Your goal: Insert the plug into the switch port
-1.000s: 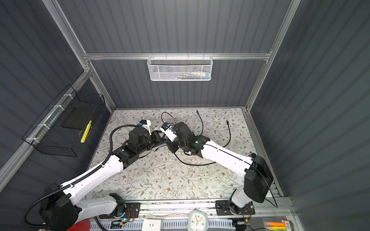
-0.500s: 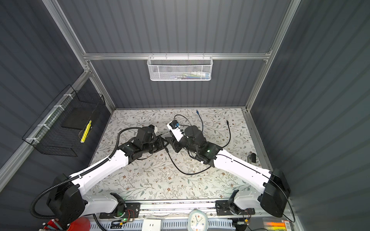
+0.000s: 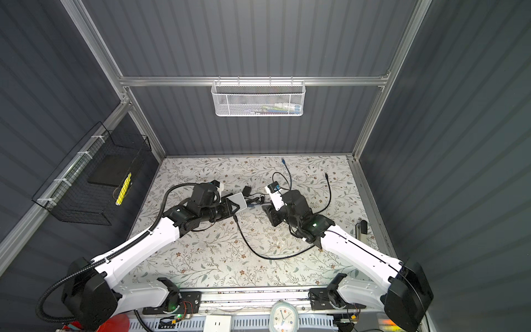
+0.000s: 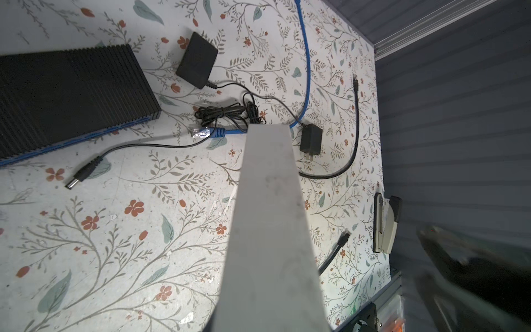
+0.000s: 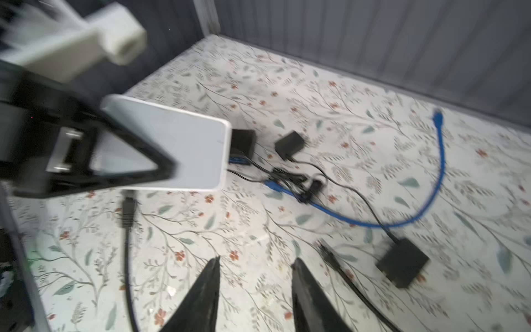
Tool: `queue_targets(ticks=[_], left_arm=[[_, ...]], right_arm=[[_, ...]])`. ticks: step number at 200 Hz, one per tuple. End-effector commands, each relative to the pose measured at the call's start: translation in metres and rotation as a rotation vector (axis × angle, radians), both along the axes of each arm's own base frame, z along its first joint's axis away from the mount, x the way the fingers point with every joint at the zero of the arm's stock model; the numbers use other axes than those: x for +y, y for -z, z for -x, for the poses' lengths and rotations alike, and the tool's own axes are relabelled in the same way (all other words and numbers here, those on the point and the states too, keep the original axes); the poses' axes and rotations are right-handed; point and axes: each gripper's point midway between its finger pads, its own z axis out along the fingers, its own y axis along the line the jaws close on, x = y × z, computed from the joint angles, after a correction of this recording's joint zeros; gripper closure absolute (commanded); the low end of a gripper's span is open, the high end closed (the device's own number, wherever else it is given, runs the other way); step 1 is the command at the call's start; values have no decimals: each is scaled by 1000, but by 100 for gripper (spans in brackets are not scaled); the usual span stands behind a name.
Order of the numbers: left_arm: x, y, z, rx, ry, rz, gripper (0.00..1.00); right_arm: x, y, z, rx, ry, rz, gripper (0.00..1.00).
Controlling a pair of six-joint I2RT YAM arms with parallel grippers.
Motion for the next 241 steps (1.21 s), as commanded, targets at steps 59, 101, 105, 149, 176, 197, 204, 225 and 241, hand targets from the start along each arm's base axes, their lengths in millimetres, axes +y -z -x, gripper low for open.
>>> queue_targets(ticks=[59, 101, 105, 149, 176, 197, 204, 225, 241], left_arm=[[17, -14, 16, -124, 10, 37, 100], [22, -22, 20, -187, 25, 34, 100], [22, -21, 20, -189, 24, 30, 100], [22, -19, 15, -198, 25, 13, 100], [17, -20, 12, -197, 34, 23, 100], [15, -20, 11, -199, 39, 16, 100], [15, -19, 10, -198, 38, 16, 100], [14, -18, 9, -194, 40, 17, 100], [14, -16, 9, -193, 39, 16, 100]], right_arm=[[-18, 111, -36, 300, 55, 255, 57], [-26, 147, -63, 371, 107, 341, 54], [-26, 149, -66, 375, 107, 347, 53], [-28, 163, -80, 420, 108, 353, 51], [-26, 173, -78, 456, 100, 356, 51], [-26, 176, -74, 472, 97, 337, 51], [-25, 176, -73, 475, 94, 327, 51], [-23, 170, -69, 481, 88, 284, 50], [-26, 172, -67, 492, 87, 288, 50]])
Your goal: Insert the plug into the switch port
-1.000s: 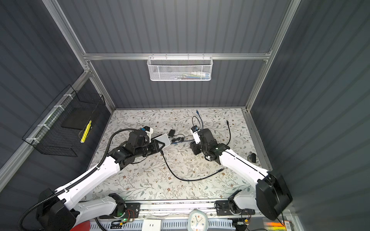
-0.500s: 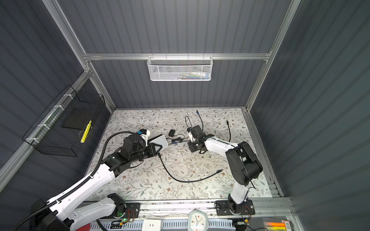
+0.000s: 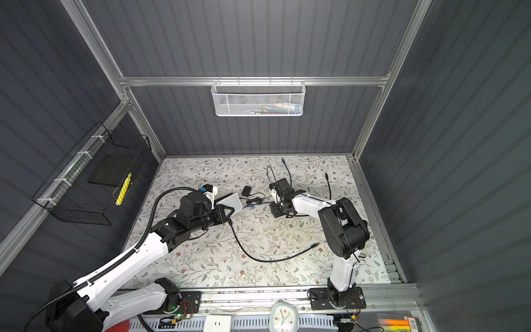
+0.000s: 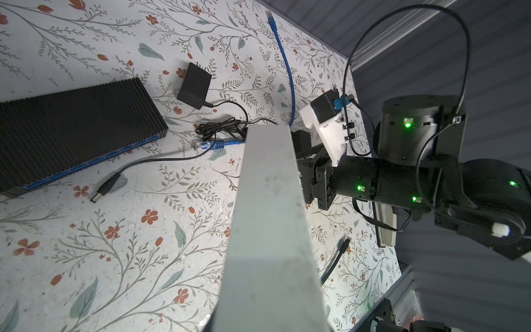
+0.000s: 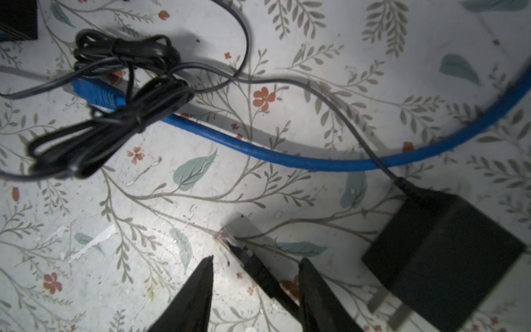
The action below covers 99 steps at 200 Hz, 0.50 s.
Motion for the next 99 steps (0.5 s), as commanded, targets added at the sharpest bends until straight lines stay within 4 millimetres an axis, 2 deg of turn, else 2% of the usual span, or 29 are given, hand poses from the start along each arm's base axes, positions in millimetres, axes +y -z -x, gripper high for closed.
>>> queue_targets(ticks=[1, 64, 99], left_arm=[[-3, -11, -7, -50, 11, 15, 100], [-2, -14, -6, -58, 10, 24, 100], [-4, -16, -8, -64, 12, 30, 100]], right_arm=[[-1, -3, 7, 25, 4, -30, 50], [-9, 5, 15, 76, 31, -36, 50], [-9, 16, 22, 122, 35, -38, 50]])
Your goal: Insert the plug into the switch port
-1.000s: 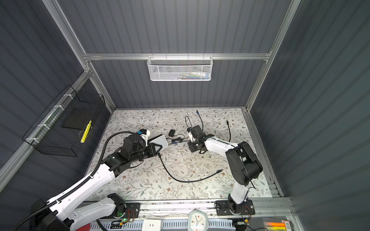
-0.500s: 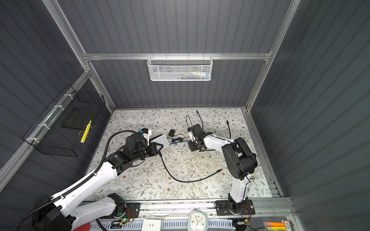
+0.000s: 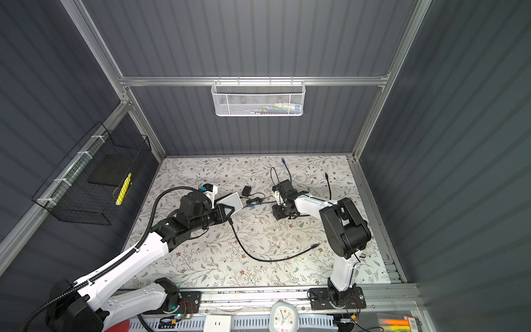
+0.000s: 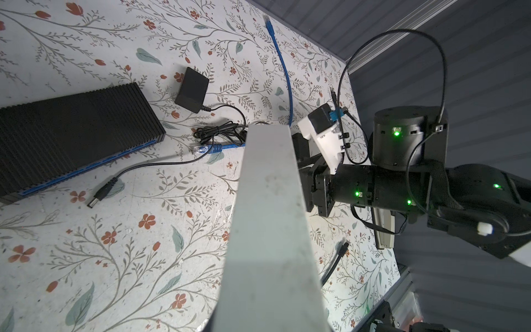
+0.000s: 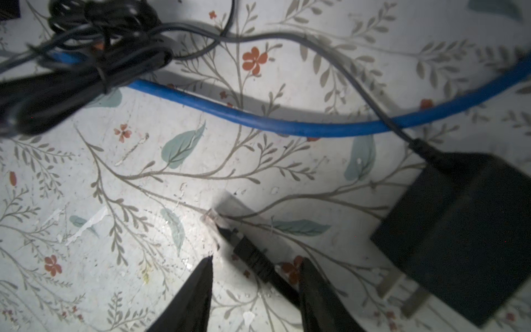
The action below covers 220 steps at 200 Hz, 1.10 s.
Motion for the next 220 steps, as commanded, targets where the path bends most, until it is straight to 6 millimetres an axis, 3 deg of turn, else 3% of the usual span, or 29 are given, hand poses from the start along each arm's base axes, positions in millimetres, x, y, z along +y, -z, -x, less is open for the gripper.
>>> queue_targets(ticks=[1, 124, 159, 220], left_arm=[[-2, -14, -5, -53, 12, 21, 100], [-5, -14, -7, -56, 15, 36, 100], [-5, -13, -6, -52, 16, 38, 100], [-10, -9, -7, -34, 25, 63, 100]], right_arm=[[-1, 7, 12, 56, 6, -9, 50], [20, 5, 38, 128, -90, -48, 49], [24, 6, 56, 189, -130, -36, 49], [12, 1, 51, 166, -156, 58, 42]])
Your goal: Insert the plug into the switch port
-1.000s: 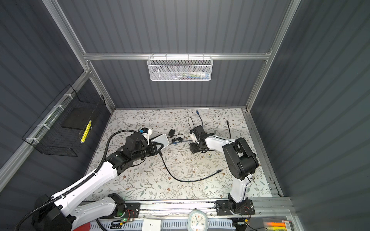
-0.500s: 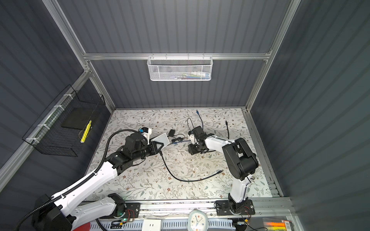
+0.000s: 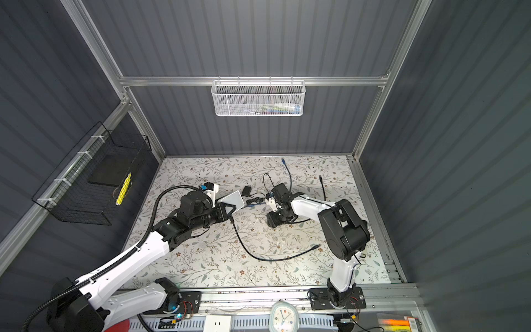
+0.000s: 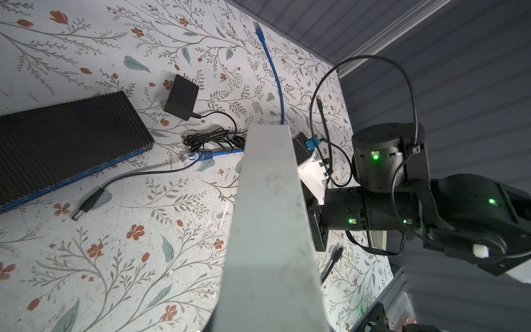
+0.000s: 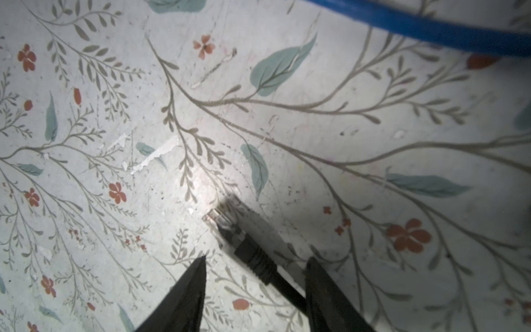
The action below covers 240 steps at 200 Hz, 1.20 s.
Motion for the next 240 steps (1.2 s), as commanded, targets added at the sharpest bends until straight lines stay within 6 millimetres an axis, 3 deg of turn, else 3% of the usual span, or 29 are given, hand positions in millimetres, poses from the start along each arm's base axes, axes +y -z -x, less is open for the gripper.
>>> queue_targets(ticks=[1, 75, 160, 240], left_arm=[[-3, -5, -3, -16, 10, 34, 100], [-6, -5, -1, -5, 13, 59, 100], [10, -23, 4, -51, -34, 46, 100], [16, -18, 3, -46, -45, 29, 100]], right_arm=[[-10, 1, 4, 23, -27, 77, 42], [-6, -2, 0, -9, -100, 107, 40], [0, 17, 5, 25, -196, 199, 46], [-14, 19, 19, 53, -205, 238, 47]])
